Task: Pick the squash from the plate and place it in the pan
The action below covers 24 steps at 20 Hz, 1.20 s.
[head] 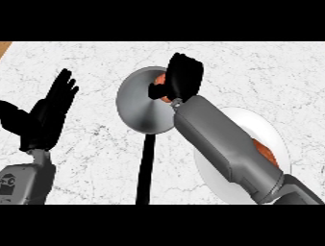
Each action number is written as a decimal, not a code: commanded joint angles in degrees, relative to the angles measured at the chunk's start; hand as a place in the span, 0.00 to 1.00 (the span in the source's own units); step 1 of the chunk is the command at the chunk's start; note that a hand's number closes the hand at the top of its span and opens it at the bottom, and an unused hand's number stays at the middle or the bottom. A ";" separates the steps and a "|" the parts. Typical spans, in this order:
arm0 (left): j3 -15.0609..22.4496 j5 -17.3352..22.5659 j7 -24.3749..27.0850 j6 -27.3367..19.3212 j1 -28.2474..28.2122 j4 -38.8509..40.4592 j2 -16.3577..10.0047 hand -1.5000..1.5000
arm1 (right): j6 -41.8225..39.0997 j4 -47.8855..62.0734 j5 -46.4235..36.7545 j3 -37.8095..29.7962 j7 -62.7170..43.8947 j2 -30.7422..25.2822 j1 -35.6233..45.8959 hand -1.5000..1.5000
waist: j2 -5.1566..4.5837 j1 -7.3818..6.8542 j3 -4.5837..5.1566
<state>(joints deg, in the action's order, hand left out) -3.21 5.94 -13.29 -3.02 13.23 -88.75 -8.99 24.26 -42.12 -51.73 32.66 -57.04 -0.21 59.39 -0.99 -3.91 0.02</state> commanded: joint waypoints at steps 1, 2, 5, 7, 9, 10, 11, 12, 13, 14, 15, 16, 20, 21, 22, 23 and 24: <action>-1.13 0.84 -1.69 0.14 2.31 -0.20 -0.90 0.50 | 7.33 4.42 5.84 -0.60 -2.64 0.20 -3.26 0.00 | -0.18 -0.45 -0.05; -0.66 0.40 0.89 0.51 1.32 1.98 -0.09 0.50 | 8.66 3.63 8.06 -0.98 -2.10 0.20 -2.68 0.00 | -0.23 -0.33 -0.02; 0.41 0.21 -0.84 -0.49 1.19 -0.30 1.16 0.50 | 8.07 5.64 14.26 2.10 1.23 0.20 -1.66 0.00 | 0.04 -0.55 -0.04; -0.28 -0.08 -1.25 -0.80 0.85 -0.87 0.40 0.50 | 11.58 8.43 15.84 0.41 6.64 0.20 -1.93 0.00 | 0.04 0.04 -0.05; -0.88 0.11 -1.28 -0.72 0.05 -0.80 0.08 0.50 | 15.90 5.12 15.22 0.66 10.06 0.20 -4.54 0.00 | 0.40 1.40 -0.06; -0.43 -0.75 2.09 0.01 -3.40 -0.63 0.11 0.50 | 18.54 2.98 15.40 1.45 7.93 0.20 -3.49 0.00 | 0.37 0.64 -0.05; 0.09 -0.22 -2.78 -0.81 -1.39 -3.30 0.14 0.50 | 21.89 1.88 15.88 0.41 9.83 0.20 -6.11 0.00 | 0.55 1.17 -0.11; -1.59 1.03 -0.85 0.53 -0.96 -1.49 -0.83 0.50 | 24.30 3.27 16.11 -2.05 14.00 0.20 -6.40 0.00 | 0.33 1.66 -0.10; -1.93 0.72 -0.07 0.20 -2.70 -2.04 -0.89 0.50 | 25.00 0.45 16.12 -2.90 12.33 0.20 -5.05 0.00 | 0.70 2.10 -0.08; -0.42 -1.61 -1.08 -2.46 -1.31 -1.98 0.60 0.50 | 27.44 -1.97 16.88 -2.48 14.57 0.20 -9.15 0.00 | 0.81 2.99 -0.12; -3.04 1.29 -0.31 0.04 -3.09 -1.28 -1.15 0.50 | 26.79 -3.24 18.26 -6.05 15.90 -0.16 -7.77 0.00 | 0.89 3.32 -0.08; -1.98 0.54 -0.25 0.60 -3.14 -1.83 -1.38 0.50 | 29.97 -5.24 19.98 -4.24 16.52 0.20 -10.82 0.00 | 0.79 2.68 -0.10; -2.93 -0.08 -0.01 -0.55 -3.04 -1.00 -1.51 0.50 | 31.66 -16.40 23.59 -8.07 23.24 -1.00 -18.18 0.00 | 1.19 4.85 -0.12; -2.12 -0.35 -2.39 -2.19 -3.27 -4.15 -0.43 0.50 | 30.76 -21.38 23.73 -6.57 23.21 -1.54 -22.47 0.00 | 1.65 5.45 -0.14; -3.78 1.06 -2.07 -0.74 -2.26 -1.20 -1.64 0.50 | 29.75 -25.34 26.03 -6.57 26.44 -2.60 -25.35 0.00 | 1.39 5.54 -0.12; -2.25 -0.91 -0.15 -1.80 -3.57 -1.65 -0.35 0.50 | 29.00 -29.53 25.50 -4.77 25.77 -2.13 -27.99 0.00 | 1.48 5.49 -0.08; -2.71 -1.12 -0.63 -2.38 -3.60 -1.75 -0.60 0.50 | 28.13 -34.75 26.49 -3.57 26.12 -3.23 -31.22 0.00 | 1.70 6.14 -0.09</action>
<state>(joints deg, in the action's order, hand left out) -5.79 5.72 -13.94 -4.29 10.09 -90.51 -9.82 52.06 -63.63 -28.02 27.32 -33.83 -1.93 37.39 0.35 1.01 -0.08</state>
